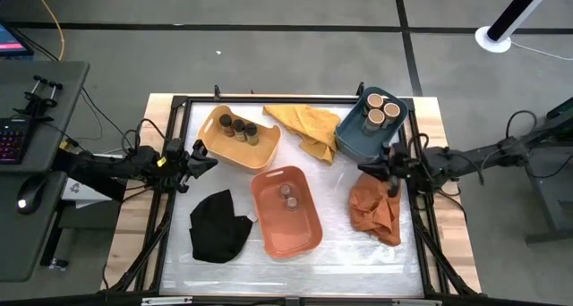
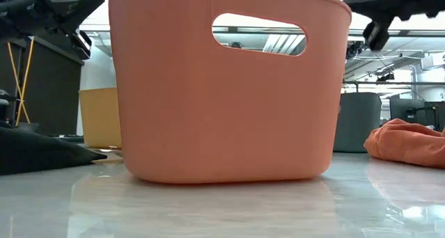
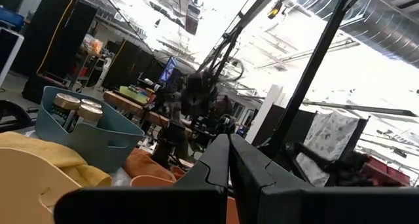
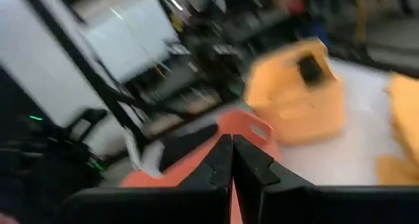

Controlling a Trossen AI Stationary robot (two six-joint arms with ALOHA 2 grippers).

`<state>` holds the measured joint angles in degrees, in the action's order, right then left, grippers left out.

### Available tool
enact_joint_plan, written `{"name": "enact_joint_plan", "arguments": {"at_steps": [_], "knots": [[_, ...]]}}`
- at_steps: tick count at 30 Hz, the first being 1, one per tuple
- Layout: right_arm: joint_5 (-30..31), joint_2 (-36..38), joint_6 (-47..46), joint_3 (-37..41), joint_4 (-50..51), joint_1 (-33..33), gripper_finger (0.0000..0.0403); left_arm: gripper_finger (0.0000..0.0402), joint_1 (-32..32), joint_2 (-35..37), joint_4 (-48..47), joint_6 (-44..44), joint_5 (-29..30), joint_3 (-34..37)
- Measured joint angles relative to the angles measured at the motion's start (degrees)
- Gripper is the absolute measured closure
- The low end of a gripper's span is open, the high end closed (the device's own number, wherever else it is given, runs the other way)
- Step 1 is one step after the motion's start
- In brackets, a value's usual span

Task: Sort spices by type
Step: Return to Home Position

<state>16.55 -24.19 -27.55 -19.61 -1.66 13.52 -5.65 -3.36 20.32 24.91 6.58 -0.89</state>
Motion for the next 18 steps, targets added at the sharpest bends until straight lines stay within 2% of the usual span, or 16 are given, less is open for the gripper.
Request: {"name": "enact_joint_plan", "arguments": {"at_steps": [5, 8, 11, 16, 18], "knots": [[-1.79, 6.49, 5.59, 14.81, -19.28, -0.01, 0.0403, 0.0402, -0.02, 0.0, 0.02, 0.0, 0.01, 0.0], [-1.8, 8.04, 7.49, 18.85, -23.3, -0.02, 0.0403, 0.0402, 0.0, 0.0, 0.03, 0.0, 0.01, 0.0], [-1.33, 8.2, 11.15, 18.89, -14.94, -0.02, 0.0403, 0.0402, 0.0, 0.0, 0.04, 0.0, 0.01, -0.02], [5.54, 8.1, 13.07, 18.64, -1.06, -0.06, 0.0403, 0.0402, 0.0, 0.0, 0.04, 0.0, 0.02, -0.02], [5.18, 7.33, 13.06, 18.59, -0.83, -0.09, 0.0403, 0.0402, -0.01, -0.01, 0.02, -0.01, 0.01, -0.02]]}}
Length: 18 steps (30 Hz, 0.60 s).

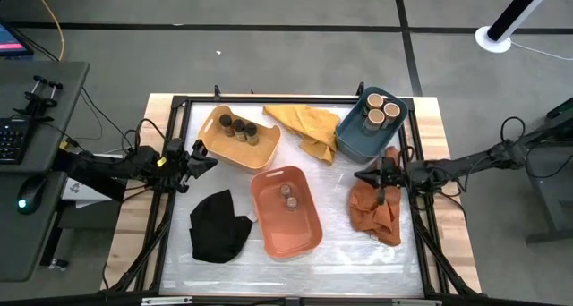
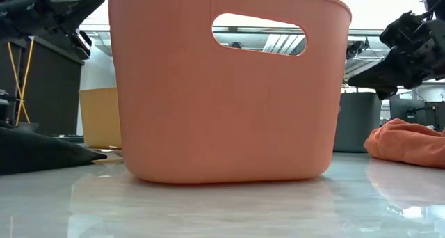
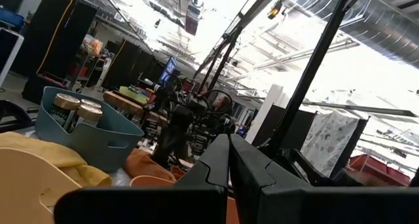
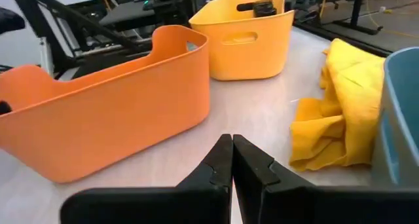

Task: Sort spices by type
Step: Return to Home Position

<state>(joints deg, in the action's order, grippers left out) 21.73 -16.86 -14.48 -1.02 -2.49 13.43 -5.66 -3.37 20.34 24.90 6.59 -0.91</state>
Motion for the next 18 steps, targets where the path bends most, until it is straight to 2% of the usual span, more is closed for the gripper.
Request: {"name": "enact_joint_plan", "arguments": {"at_steps": [10, 18], "knots": [[-0.98, 0.99, -0.93, -0.02, 0.56, 0.24, 0.0403, 0.0402, -0.01, 0.01, 0.02, 0.0, 0.02, 0.0], [-1.22, 16.99, -0.47, -0.01, -0.05, 0.05, 0.0403, 0.0402, -0.01, 0.01, 0.0, 0.0, 0.01, -0.02]]}}
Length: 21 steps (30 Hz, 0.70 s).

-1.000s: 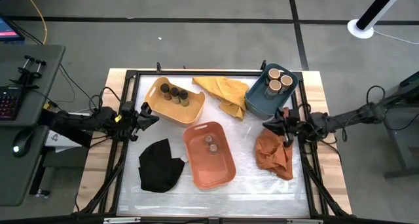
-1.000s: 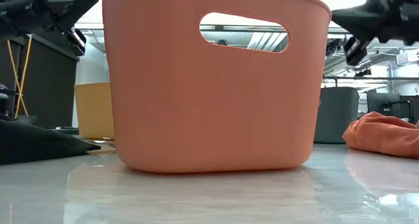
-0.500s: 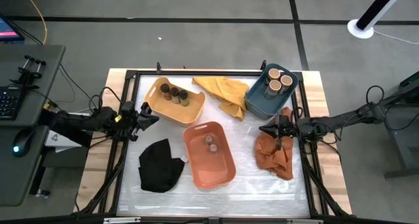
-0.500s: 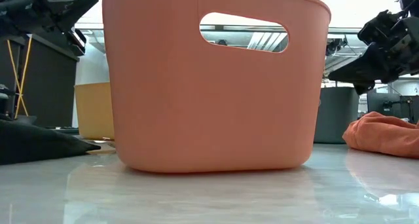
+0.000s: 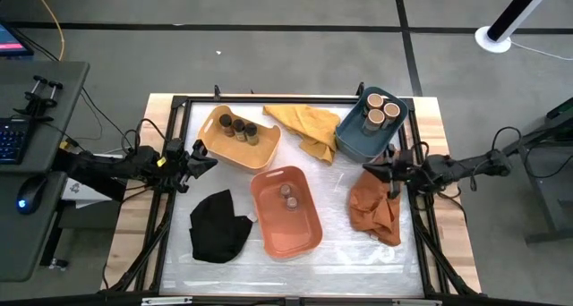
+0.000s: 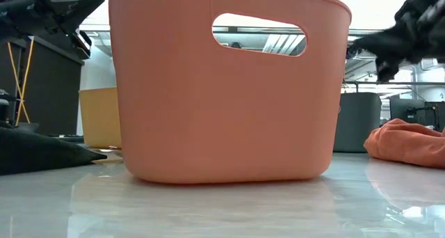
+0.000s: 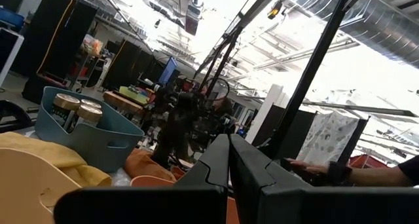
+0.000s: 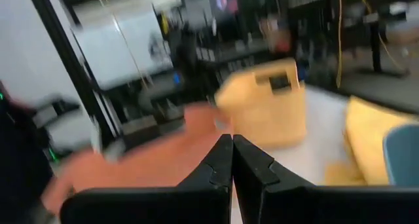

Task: Sort spices by type
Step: Return to Home Position

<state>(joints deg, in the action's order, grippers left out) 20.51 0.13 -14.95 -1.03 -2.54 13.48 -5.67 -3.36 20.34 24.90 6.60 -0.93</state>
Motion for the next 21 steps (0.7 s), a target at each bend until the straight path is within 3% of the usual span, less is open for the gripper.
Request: {"name": "enact_joint_plan", "arguments": {"at_steps": [4, 21], "knots": [[0.25, -0.14, -0.01, 0.4, -6.36, 0.02, 0.0403, 0.0402, 0.01, 0.22, -0.2, 0.0, 0.1, -0.05], [0.34, -1.28, 0.01, 0.45, -4.01, -0.05, 0.0402, 0.0402, 0.0, 1.03, -2.68, -0.01, 0.01, -0.07]]}}
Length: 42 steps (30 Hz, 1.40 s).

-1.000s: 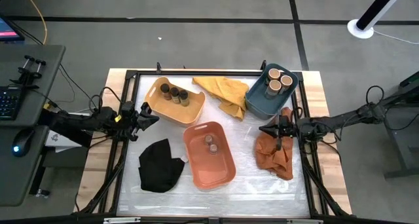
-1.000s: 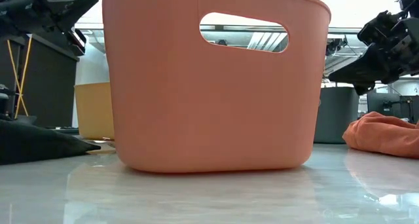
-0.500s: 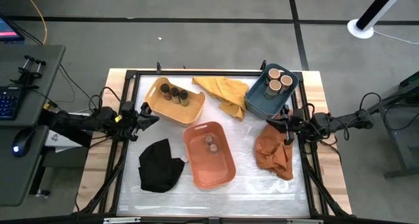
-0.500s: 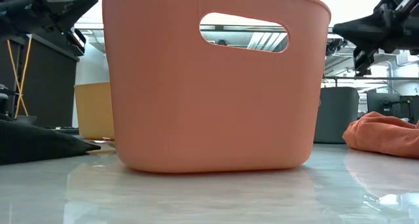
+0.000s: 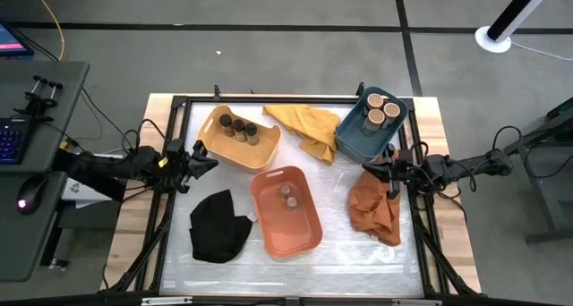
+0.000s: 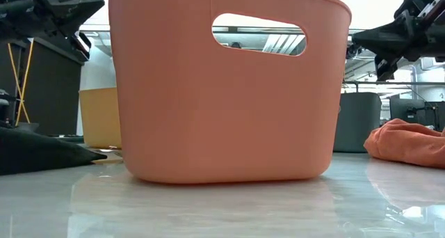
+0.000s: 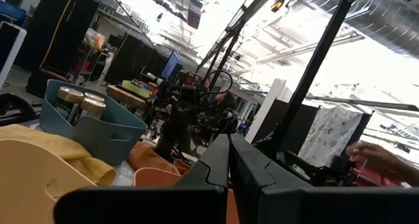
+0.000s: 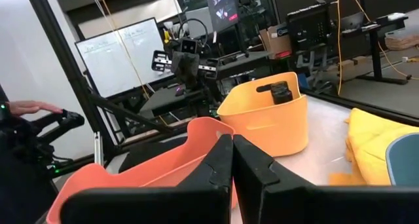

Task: Sort spices by type
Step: Return to Home Position

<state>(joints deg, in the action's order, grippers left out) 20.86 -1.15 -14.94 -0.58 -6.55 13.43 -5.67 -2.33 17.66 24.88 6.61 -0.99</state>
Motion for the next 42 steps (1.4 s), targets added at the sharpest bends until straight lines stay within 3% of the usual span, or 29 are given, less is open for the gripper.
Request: {"name": "enact_joint_plan", "arguments": {"at_steps": [18, 27, 33, 42], "knots": [[0.03, 0.0, 0.01, 0.02, 1.71, 0.0, 0.0402, 0.0402, 1.49, 2.12, -2.85, 0.0, -0.04, 0.37], [1.14, 0.0, 16.58, 0.02, 2.62, -0.02, 0.0402, 0.0402, 8.14, 2.12, -3.35, 0.0, -0.03, 0.37], [1.12, 0.0, 32.92, 0.02, 2.62, -0.02, 0.0402, 0.0401, 11.32, 2.12, -3.33, 0.0, -0.02, 0.37], [1.12, 0.0, 35.73, 0.04, 2.62, -0.02, 0.0402, 0.0402, 20.1, 2.12, -3.33, 0.0, 0.0, 0.37]]}}
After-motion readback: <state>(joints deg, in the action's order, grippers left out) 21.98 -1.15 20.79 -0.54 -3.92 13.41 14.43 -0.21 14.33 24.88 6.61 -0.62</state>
